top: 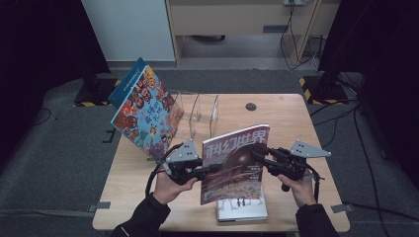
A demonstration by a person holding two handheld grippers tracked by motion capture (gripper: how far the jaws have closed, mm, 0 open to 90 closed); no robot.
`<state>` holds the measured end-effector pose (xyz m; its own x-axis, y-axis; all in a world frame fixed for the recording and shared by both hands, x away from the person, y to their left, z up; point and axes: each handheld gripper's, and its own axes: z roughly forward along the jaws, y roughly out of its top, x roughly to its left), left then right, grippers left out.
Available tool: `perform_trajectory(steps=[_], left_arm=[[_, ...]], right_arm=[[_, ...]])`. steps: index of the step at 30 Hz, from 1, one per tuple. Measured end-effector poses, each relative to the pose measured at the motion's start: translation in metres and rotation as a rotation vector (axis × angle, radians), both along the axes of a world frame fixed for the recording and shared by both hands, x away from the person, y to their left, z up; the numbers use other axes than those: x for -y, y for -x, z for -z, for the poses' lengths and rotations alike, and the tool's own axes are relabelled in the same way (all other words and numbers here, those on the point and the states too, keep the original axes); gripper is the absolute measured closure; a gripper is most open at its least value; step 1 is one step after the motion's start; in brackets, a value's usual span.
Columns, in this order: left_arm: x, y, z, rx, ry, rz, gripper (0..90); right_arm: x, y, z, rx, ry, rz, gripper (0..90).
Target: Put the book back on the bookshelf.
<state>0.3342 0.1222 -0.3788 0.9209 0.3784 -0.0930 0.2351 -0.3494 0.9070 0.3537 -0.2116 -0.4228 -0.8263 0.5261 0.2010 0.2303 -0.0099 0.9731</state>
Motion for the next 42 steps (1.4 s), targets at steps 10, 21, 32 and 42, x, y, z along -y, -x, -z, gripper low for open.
perform_trajectory(steps=[10,21,32,42], left_arm=[[-0.001,-0.003,-0.02,0.03,0.042,-0.01,78.8],[0.018,-0.004,-0.052,0.024,-0.092,0.022,77.4],[0.027,-0.005,-0.058,-0.019,-0.11,0.0,83.1],[0.018,-0.002,-0.073,-0.04,-0.07,-0.049,83.4]], right_arm=[[0.002,0.004,-0.016,0.083,0.009,-0.026,75.8],[0.01,0.008,-0.012,0.08,0.012,-0.02,66.7],[0.011,0.008,-0.011,0.077,0.023,-0.005,58.4],[0.028,0.007,-0.008,0.065,-0.034,0.103,44.7]])
